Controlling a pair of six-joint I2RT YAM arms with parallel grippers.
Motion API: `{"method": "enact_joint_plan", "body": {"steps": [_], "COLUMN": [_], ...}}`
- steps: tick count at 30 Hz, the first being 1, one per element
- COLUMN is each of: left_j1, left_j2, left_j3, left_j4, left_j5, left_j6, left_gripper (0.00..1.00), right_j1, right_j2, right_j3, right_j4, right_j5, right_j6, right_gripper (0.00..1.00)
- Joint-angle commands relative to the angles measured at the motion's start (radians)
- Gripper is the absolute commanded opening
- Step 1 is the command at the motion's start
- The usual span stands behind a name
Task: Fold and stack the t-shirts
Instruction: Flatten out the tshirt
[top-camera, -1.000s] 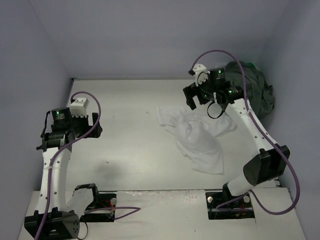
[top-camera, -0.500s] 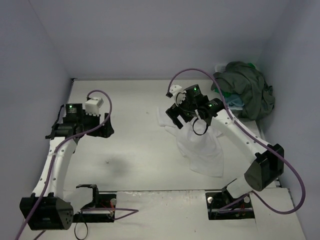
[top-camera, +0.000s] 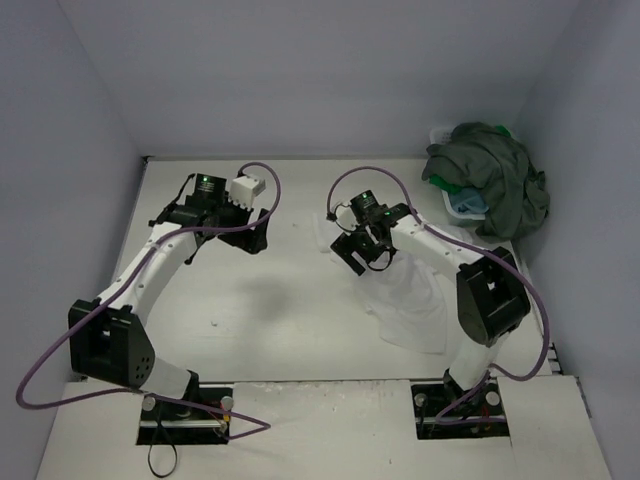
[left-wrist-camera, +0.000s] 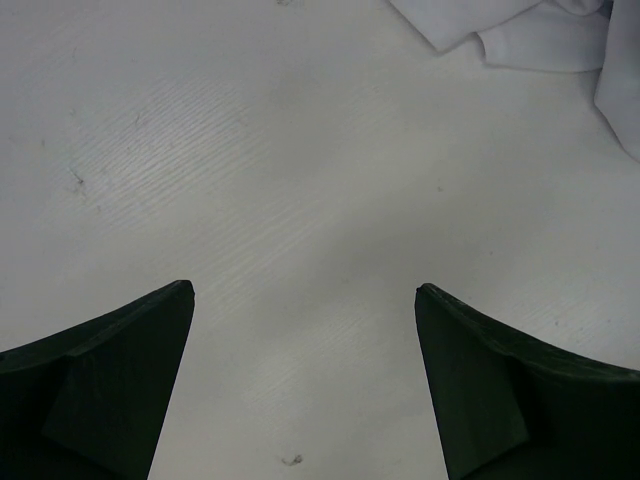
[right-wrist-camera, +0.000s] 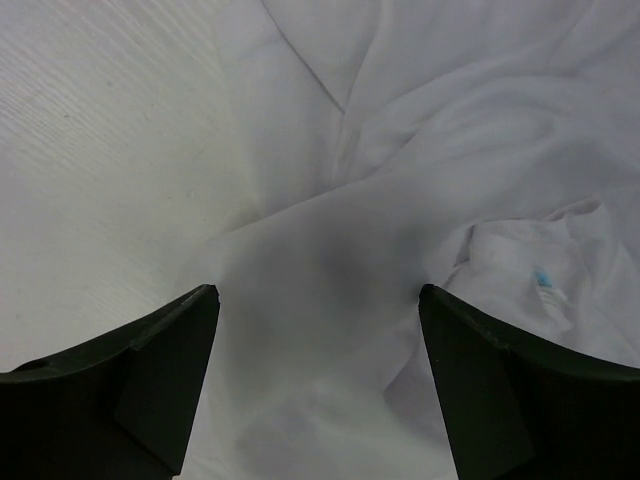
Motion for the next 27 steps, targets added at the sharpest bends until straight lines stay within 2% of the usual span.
{"method": "enact_joint_plan", "body": {"steps": [1,2,3,6,7,8,13,21,25,27], "left_j1": [-0.018,-0.021,-0.026,-0.028,-0.028,-0.028,-0.028,-0.023,-0.009,-0.003], "left_j2": [0.045,0.057,0.082,0.111,0.111,0.108,0.050,-0.094,-0.148,-0.172], "left_j3": [0.065,0.073,0.094,0.120,0.125,0.120,0.062,-0.082,-0.131,-0.168], "left_j4": [0.108,0.114,0.114,0.100,0.100,0.103,0.126,0.157,0.157,0.163], "left_j5": [0.019,0.019,0.018,0.022,0.022,0.019,0.010,-0.050,-0.070,-0.079], "left_j6": [-0.021,-0.023,-0.024,-0.029,-0.027,-0.027,-0.032,-0.007,0.011,0.016], "left_gripper": [0.86,0.86,0.86,0.86,0.86,0.86,0.86,0.86,0.86,0.86], "right_j1": [0.009,0.009,0.010,0.009,0.009,0.009,0.049,0.252,0.287,0.283], "right_j2": [0.028,0.040,0.060,0.083,0.085,0.086,0.062,0.034,0.037,0.053], "right_j3": [-0.024,-0.030,-0.036,-0.045,-0.045,-0.038,0.039,0.223,0.278,0.312], "right_j4": [0.005,0.005,0.005,0.005,0.005,0.005,0.003,-0.011,-0.011,-0.007], "right_j5": [0.058,0.063,0.073,0.081,0.082,0.079,0.009,-0.204,-0.301,-0.274], "right_j6": [0.011,0.011,0.011,0.017,0.019,0.020,0.002,-0.082,-0.113,-0.101], "right_gripper": [0.76,0.71,0.57,0.28,0.04,0.00,0.00,0.00,0.00,0.01]}}
